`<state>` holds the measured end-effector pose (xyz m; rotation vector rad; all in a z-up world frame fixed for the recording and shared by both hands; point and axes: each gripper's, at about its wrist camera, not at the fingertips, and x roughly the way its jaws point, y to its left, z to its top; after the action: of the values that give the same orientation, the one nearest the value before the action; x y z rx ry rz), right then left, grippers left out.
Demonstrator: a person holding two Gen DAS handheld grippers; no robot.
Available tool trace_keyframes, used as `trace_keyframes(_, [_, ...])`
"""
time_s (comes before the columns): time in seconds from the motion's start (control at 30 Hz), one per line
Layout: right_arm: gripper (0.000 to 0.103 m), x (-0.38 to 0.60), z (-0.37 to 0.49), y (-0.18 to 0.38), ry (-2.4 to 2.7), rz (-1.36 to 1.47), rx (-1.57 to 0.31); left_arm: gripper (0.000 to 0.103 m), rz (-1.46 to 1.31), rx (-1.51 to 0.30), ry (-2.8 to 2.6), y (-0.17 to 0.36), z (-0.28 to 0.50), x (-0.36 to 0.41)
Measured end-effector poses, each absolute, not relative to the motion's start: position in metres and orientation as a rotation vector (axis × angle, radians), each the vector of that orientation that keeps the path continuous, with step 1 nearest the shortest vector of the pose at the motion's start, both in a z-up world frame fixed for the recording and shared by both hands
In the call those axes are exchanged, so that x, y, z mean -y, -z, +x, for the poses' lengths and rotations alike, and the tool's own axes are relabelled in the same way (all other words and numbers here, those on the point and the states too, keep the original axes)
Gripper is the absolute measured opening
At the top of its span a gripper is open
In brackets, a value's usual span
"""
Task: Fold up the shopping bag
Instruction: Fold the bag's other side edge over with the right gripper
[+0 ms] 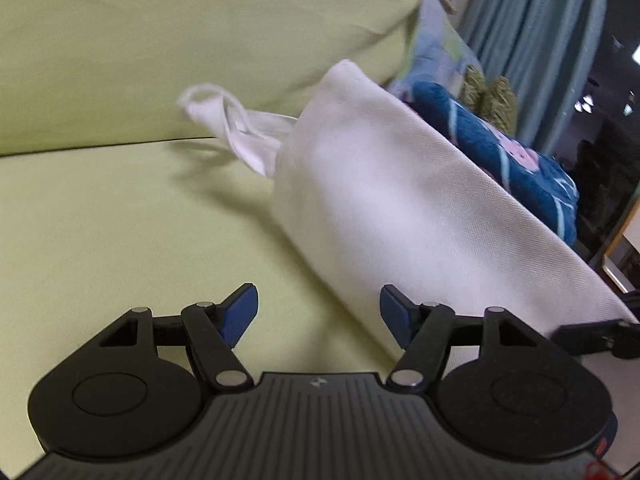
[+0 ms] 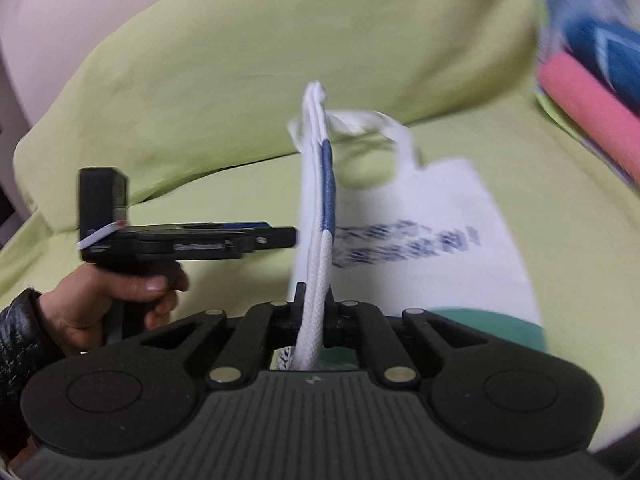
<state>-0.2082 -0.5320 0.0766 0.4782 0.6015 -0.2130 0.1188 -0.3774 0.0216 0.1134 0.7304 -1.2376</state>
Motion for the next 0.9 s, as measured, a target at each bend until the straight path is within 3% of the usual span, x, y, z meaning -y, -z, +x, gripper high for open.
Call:
trace_keyframes(0.27, [0.005,0.611,-0.241,-0.032,0.258,0.714,-0.593,0.068,0.244,-0.738,1.300,-0.014,0.080,0.434])
trace_keyframes(0.53, [0.018,0.625,-0.289,-0.011,0.331,0.781,-0.568,0.068,0.413,-0.698,1.284,-0.002,0.048,0.464])
trace_keyframes(0.63, [0.031,0.619,-0.310,-0.011,0.333,0.781,-0.554,0.068,0.452,-0.678,1.288,-0.001,0.039,0.471])
trace_keyframes(0.9, [0.032,0.597,-0.312,-0.006,0.424,0.542,-0.689,0.069,0.519,-0.638,1.302,-0.007,0.017,0.467])
